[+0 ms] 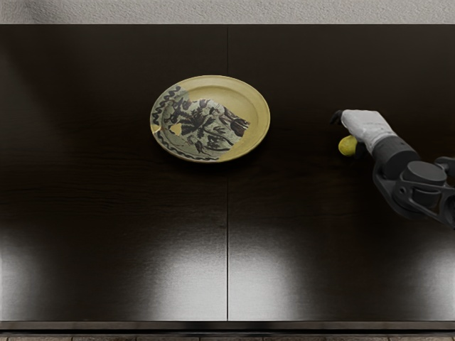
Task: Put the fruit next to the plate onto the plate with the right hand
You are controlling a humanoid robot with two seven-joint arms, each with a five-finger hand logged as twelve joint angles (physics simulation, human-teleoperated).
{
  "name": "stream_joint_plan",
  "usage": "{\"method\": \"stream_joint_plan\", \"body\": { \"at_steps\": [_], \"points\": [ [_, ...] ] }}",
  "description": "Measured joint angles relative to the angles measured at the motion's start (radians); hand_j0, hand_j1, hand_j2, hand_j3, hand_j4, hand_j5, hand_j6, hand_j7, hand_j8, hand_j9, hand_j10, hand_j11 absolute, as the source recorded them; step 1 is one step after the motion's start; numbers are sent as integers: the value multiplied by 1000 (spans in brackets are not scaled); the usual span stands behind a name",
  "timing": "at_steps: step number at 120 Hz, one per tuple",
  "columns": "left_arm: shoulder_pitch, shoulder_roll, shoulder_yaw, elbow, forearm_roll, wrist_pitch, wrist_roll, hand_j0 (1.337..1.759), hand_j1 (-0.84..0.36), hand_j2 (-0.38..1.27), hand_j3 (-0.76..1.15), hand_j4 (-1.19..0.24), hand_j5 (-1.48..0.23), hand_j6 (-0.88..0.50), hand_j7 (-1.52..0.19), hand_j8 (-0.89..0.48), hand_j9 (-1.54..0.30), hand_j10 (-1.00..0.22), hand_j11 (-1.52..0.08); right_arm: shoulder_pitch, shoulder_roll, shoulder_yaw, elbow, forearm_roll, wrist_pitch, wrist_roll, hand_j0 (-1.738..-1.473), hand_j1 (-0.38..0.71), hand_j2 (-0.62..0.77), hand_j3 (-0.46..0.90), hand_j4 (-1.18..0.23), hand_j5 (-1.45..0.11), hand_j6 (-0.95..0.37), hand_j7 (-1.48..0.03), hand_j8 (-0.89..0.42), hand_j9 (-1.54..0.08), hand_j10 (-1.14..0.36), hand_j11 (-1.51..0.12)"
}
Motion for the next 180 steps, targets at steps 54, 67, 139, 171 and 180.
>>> {"method": "stream_joint_plan", "body": {
  "at_steps": [54, 67, 139, 171, 180],
  "points": [
    [0, 0, 0, 0, 0, 0, 0, 1658, 349, 0, 0, 0, 0, 0, 0, 0, 0, 0, 0, -12, 7, 4, -10, 37, -5, 1, -1656, 305, 58, 0, -521, -681, -500, -677, -468, -679, -488, -688],
    [0, 0, -1, 0, 0, 0, 0, 1658, 349, 1, 0, 0, -1, 0, 0, 0, 0, 0, 0, -12, 3, 8, -9, 51, 2, 1, -1652, 334, 141, 0, -549, -771, -467, -738, -404, -763, -474, -772],
    [0, 0, 0, 0, 0, 0, 0, 1658, 349, 0, 0, 0, 0, 0, 0, 0, 0, 0, 0, 7, -31, 64, 33, 170, 25, 1, -1656, 333, 210, 0, -665, -842, -418, -854, -401, -853, -650, -860],
    [0, 0, 0, 0, 0, 0, 0, 1658, 349, 0, 0, 0, 0, 0, 0, 0, 0, 0, 0, 79, -88, 63, 123, 171, 87, -54, -1656, 325, 205, 0, -675, -837, -427, -858, -409, -852, -665, -850],
    [0, 0, 0, 0, 0, 0, 0, 1658, 349, 0, 0, 0, 0, 0, 0, 0, 0, 0, 0, 101, -99, 63, 148, 171, 103, -75, -1656, 327, 203, 0, -675, -839, -425, -860, -408, -854, -667, -849]
  ]
}}
